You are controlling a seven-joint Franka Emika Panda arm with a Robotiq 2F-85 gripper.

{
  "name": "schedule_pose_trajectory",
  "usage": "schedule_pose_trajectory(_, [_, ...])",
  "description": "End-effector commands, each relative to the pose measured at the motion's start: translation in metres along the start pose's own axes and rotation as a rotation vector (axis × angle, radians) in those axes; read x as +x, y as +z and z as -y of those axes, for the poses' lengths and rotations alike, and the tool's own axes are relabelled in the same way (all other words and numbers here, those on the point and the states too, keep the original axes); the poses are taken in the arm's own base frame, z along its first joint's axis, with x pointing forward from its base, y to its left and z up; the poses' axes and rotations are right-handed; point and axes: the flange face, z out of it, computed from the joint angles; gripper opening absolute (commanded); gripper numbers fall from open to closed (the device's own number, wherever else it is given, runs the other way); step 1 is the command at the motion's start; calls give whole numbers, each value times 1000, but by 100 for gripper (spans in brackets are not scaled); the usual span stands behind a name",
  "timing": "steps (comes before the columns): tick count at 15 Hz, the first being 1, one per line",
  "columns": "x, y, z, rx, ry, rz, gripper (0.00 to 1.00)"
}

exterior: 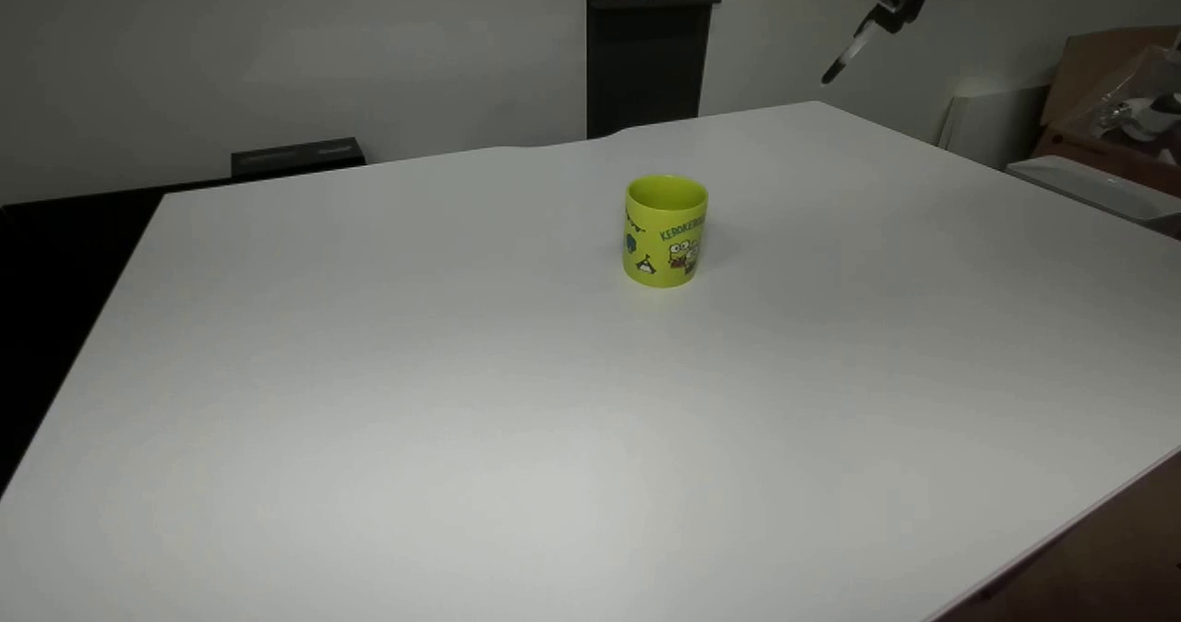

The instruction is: Take the pen out of the cup and put it on the table

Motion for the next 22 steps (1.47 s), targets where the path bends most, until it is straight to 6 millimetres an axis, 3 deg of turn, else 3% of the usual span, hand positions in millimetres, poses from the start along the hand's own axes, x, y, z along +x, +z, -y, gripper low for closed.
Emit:
schedule_pose_trajectory(1, [-12,27,5,64,52,6,3])
schedule_pose_trajectory(6, [-15,53,-2,330,100,-139,3])
schedule_pose_trajectory(11, [-34,86,-19,484,196,-226,3])
schedule_pose_trajectory(12, [-39,95,-18,518,216,-218,3])
schedule_pose_trajectory(13, [-25,83,-11,523,221,-216,3])
schedule_pose_trajectory(17, [-28,114,8,590,225,-175,3])
schedule_pose_trajectory(18, [-39,127,10,608,223,-169,3])
schedule_pose_trajectory(19, [-33,131,12,619,233,-160,3])
schedule_pose_trajectory(21, [-49,149,14,637,241,-140,3])
schedule_pose_trajectory(22, [-46,152,12,641,248,-134,3])
